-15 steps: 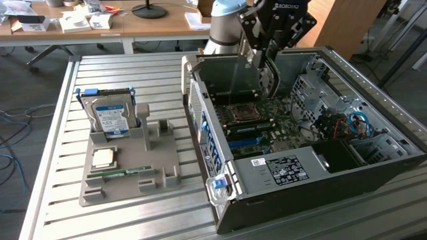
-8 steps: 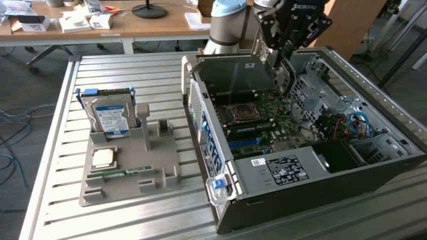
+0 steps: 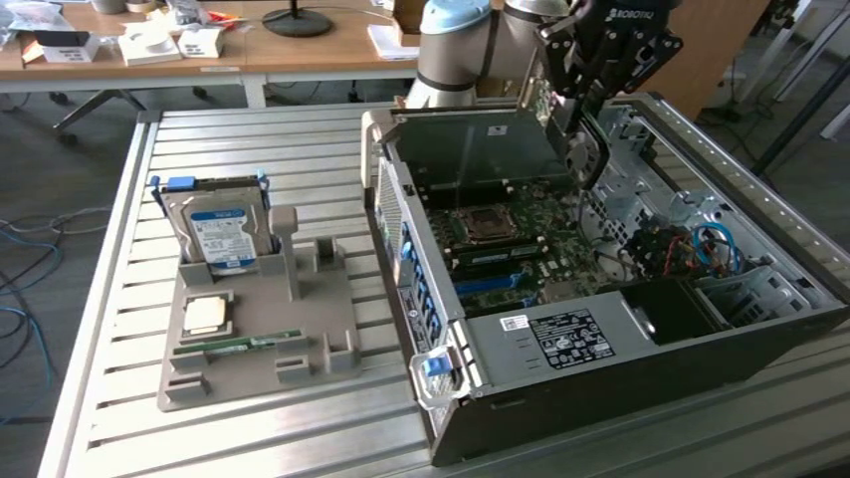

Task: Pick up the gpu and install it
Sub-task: 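Pick up the gpu and move the gpu toward the slot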

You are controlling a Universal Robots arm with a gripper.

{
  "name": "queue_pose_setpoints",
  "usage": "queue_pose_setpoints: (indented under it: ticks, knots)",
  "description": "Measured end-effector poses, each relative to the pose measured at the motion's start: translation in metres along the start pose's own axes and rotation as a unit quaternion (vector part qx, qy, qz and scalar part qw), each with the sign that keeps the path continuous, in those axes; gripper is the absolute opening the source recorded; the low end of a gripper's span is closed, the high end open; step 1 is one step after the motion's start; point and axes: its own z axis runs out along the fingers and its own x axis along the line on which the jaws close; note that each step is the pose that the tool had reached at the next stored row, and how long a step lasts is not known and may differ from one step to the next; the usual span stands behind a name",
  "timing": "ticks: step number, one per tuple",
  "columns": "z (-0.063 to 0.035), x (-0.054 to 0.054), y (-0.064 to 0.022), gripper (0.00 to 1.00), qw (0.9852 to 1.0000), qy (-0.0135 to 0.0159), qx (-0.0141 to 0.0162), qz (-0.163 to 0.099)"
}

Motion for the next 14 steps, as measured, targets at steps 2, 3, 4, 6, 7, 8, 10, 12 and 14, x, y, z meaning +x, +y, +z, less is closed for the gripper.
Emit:
queue_pose_setpoints:
  ticks: [2,3,4,6,7,8,10,12,14]
  knots:
    - [0.0000,0.000,0.0000,0.26,1.0000,0.0000,0.0000,0.000]
    - [0.0000,0.000,0.0000,0.26,1.0000,0.0000,0.0000,0.000]
    - [0.0000,0.000,0.0001,0.26,1.0000,0.0000,0.0000,0.000]
    - [0.0001,-0.003,0.0002,0.26,1.0000,0.0001,-0.0001,-0.001]
    - [0.0002,-0.005,0.0004,0.26,1.0000,0.0002,-0.0002,-0.003]
    - [0.0002,-0.009,0.0005,0.26,1.0000,0.0003,-0.0004,-0.005]
    - [0.0005,-0.014,0.0008,0.26,1.0000,0.0006,-0.0007,-0.009]
    - [0.0006,-0.016,0.0008,0.26,0.9999,0.0008,-0.0007,-0.012]
    - [0.0006,-0.016,0.0009,0.26,0.9999,0.0009,-0.0007,-0.012]
